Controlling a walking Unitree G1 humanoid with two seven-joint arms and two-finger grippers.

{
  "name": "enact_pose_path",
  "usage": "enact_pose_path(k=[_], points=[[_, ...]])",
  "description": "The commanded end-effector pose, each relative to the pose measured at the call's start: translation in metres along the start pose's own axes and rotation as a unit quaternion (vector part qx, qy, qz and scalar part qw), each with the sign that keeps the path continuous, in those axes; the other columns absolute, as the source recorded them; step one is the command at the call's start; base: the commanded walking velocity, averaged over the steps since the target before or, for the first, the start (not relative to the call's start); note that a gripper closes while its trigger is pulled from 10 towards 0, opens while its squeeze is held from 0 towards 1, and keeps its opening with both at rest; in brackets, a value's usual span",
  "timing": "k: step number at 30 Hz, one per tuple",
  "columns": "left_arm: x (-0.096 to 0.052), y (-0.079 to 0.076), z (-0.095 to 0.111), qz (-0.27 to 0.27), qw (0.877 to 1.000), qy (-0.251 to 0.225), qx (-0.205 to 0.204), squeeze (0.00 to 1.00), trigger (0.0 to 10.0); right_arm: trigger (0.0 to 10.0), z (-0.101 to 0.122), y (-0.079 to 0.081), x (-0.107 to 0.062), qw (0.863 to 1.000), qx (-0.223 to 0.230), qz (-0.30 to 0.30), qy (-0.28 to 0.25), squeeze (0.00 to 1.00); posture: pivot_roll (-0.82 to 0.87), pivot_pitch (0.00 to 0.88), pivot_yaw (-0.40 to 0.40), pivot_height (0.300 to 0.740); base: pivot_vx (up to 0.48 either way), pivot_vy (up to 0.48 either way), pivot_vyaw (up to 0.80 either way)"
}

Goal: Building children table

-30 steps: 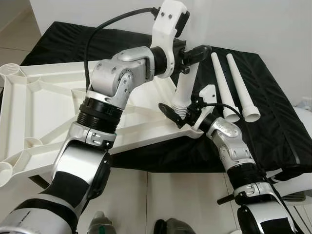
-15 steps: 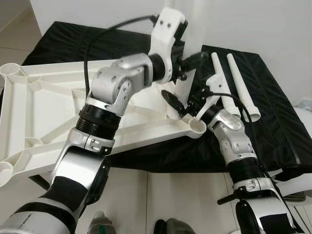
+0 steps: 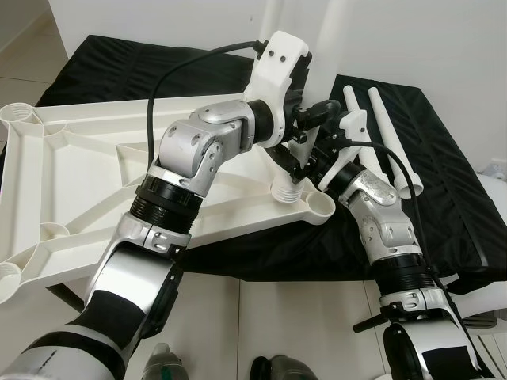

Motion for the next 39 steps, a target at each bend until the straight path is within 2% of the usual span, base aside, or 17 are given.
enact_pose_path(k=[1,5,6,13,17,18,20,21,24,25,26,28,29,30,31,38,39], points=[[0.001,-0.009,0.001,-0.031,0.999,-0.007,0.008,0.00,10.0,10.0,0.001,-0.007,-0.006,1.000,0.006,-0.013,0.008,0.00,0.03,0.000,-0.108,0.740,0.000,0.000,0.00],[0.002,-0.010,0.002,-0.034,0.999,-0.010,0.010,0.00,10.0,7.8,-0.003,-0.014,-0.010,0.999,0.010,-0.025,0.029,0.00,0.03,0.000,-0.107,0.740,0.000,0.000,0.00],[0.002,-0.011,0.003,-0.035,0.999,-0.011,0.010,0.00,10.0,4.7,-0.003,-0.015,-0.010,0.999,0.013,-0.024,0.031,0.00,0.03,0.000,-0.107,0.740,0.000,0.000,0.00],[0.004,-0.014,0.003,-0.040,0.999,-0.014,0.011,0.00,10.0,3.0,0.002,-0.015,-0.011,0.999,0.010,-0.023,0.040,0.00,0.02,0.002,-0.109,0.740,0.000,0.000,0.00],[0.004,-0.014,0.002,-0.040,0.999,-0.014,0.012,0.00,10.0,3.8,0.005,-0.014,-0.010,0.999,0.009,-0.018,0.039,0.00,0.02,0.004,-0.110,0.740,0.000,0.000,0.00],[0.004,-0.014,0.002,-0.040,0.999,-0.013,0.013,0.00,10.0,2.4,0.006,-0.013,-0.010,0.999,0.006,-0.016,0.038,0.00,0.02,0.004,-0.111,0.740,0.000,0.000,0.00],[0.004,-0.014,0.002,-0.040,0.999,-0.013,0.013,0.00,10.0,2.2,0.007,-0.013,-0.010,0.999,0.002,-0.014,0.036,0.00,0.02,0.005,-0.111,0.740,0.000,0.000,0.00],[0.004,-0.014,0.002,-0.040,0.999,-0.014,0.014,0.00,10.0,0.0,0.008,-0.012,-0.009,0.999,0.001,-0.012,0.035,0.00,0.02,0.009,-0.112,0.740,0.000,0.000,0.00],[0.005,-0.015,0.002,-0.040,0.999,-0.014,0.014,0.00,10.0,0.9,0.010,-0.012,-0.009,0.999,-0.002,-0.013,0.031,0.00,0.02,0.012,-0.113,0.740,0.000,0.000,0.00],[0.005,-0.015,0.002,-0.040,0.999,-0.014,0.014,0.00,10.0,0.0,0.011,-0.013,-0.009,0.999,-0.002,-0.014,0.029,0.00,0.02,0.014,-0.113,0.740,0.000,0.000,0.00],[0.004,-0.016,0.002,-0.042,0.999,-0.015,0.014,0.00,10.0,10.0,0.011,-0.013,-0.009,0.999,0.000,-0.018,0.029,0.00,0.02,0.015,-0.113,0.740,0.000,0.000,0.00],[0.004,-0.016,0.002,-0.044,0.999,-0.015,0.013,0.00,10.0,10.0,0.011,-0.014,-0.009,0.999,0.001,-0.021,0.029,0.00,0.02,0.018,-0.113,0.740,0.000,0.000,0.00],[0.003,-0.018,0.003,-0.050,0.999,-0.019,0.006,0.71,10.0,10.0,0.011,-0.016,-0.009,0.999,0.007,-0.030,0.029,0.00,0.02,0.019,-0.114,0.740,0.000,0.000,0.00],[0.003,-0.018,0.003,-0.050,0.999,-0.019,0.006,0.71,10.0,10.0,0.011,-0.016,-0.009,0.999,0.007,-0.030,0.029,0.00,0.02,0.019,-0.114,0.740,0.000,0.000,0.00],[0.001,-0.020,0.005,-0.059,0.998,-0.025,-0.004,1.00,10.0,10.0,0.010,-0.019,-0.009,0.999,0.010,-0.040,0.027,0.00,0.02,0.019,-0.114,0.740,0.000,0.000,0.00],[-0.010,-0.025,0.015,-0.083,0.995,-0.049,-0.017,1.00,10.0,10.0,0.003,-0.032,-0.011,0.995,0.032,-0.094,0.018,0.00,0.04,0.026,-0.115,0.740,0.000,0.000,0.00],[-0.013,-0.024,0.017,-0.081,0.995,-0.052,-0.019,0.70,10.0,10.0,0.001,-0.035,-0.012,0.993,0.033,-0.108,0.017,0.00,0.04,0.026,-0.115,0.740,0.000,0.000,0.00]])
Point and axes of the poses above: a point about 5 cm out from each wrist's last joint towards the gripper, its own x axis pointing out of the wrist towards the gripper, its own z axis along the axis of the wrist's last joint, y = z × x, the point moved 5 cm from there along x, pointing out of the wrist towards the gripper, and after that the axes turned 5 degrees about x, right-handed, at the moved point
